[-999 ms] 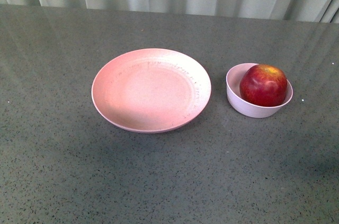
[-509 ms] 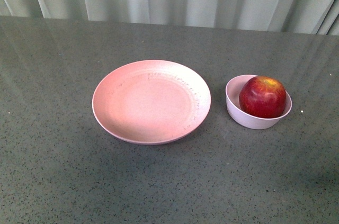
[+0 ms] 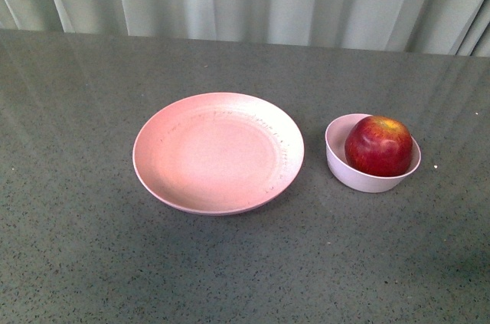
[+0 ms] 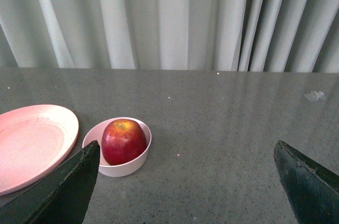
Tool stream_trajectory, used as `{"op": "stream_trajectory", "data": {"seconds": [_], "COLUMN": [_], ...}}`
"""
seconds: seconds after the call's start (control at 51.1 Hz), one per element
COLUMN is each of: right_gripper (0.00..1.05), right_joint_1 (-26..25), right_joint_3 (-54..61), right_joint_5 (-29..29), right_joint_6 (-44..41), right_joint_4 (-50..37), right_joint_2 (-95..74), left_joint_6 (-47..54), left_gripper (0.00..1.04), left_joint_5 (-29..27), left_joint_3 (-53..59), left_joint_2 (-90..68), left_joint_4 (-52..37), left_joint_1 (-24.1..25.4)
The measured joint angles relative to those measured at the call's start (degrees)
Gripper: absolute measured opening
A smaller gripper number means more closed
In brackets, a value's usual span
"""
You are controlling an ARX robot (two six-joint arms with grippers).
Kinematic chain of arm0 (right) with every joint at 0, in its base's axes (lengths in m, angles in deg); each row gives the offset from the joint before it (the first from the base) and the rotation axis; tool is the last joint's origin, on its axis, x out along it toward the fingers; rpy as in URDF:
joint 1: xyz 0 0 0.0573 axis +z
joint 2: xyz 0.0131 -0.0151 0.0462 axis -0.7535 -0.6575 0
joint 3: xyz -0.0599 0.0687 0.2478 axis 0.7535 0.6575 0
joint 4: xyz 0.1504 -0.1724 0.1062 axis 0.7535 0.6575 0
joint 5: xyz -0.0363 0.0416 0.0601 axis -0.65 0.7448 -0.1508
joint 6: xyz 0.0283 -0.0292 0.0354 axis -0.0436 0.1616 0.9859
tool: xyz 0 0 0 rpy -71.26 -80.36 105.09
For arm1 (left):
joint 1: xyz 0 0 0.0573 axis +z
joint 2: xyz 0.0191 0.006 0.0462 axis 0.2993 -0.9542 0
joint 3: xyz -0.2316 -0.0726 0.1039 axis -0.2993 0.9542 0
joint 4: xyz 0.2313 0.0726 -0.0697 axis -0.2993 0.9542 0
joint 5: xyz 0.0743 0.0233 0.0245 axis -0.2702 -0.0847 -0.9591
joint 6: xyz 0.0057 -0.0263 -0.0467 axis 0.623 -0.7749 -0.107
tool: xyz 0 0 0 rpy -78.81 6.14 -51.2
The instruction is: Move apple from plate to bowl
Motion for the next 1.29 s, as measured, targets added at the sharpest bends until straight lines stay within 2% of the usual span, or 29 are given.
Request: {"op": "stream_trajectory", "data": {"seconds": [0.255, 0.313, 0.372, 0.862, 1.195, 1.293], "right_gripper": [0.96, 0.96, 0.96, 0.96, 0.96, 0.96], "right_joint_1": [0.0, 0.0, 0.0, 0.0, 0.0, 0.0], "right_joint_3": [0.0, 0.0, 0.0, 0.0, 0.0, 0.0], "right_joint_5": [0.0, 0.0, 0.0, 0.0, 0.0, 0.0], "right_joint_6": [0.0, 0.0, 0.0, 0.0, 0.0, 0.0], "right_joint_4": [0.0, 0.0, 0.0, 0.0, 0.0, 0.0], "right_joint_2": [0.0, 0.0, 0.0, 0.0, 0.0, 0.0], "left_joint_6": [0.0, 0.0, 0.0, 0.0, 0.0, 0.0], "left_gripper": [0.02, 0.02, 0.02, 0.02, 0.69, 0.91], "left_joint_5": [0.0, 0.0, 0.0, 0.0, 0.0, 0.0], "left_joint_3": [0.0, 0.0, 0.0, 0.0, 0.0, 0.0], "left_joint_2": [4.2, 9.2, 12.2, 13.5, 13.5, 13.5], "left_joint_4": [4.2, 11.0, 13.8, 14.4, 14.4, 14.4], "left_joint_1": [0.0, 0.0, 0.0, 0.0, 0.0, 0.0]}}
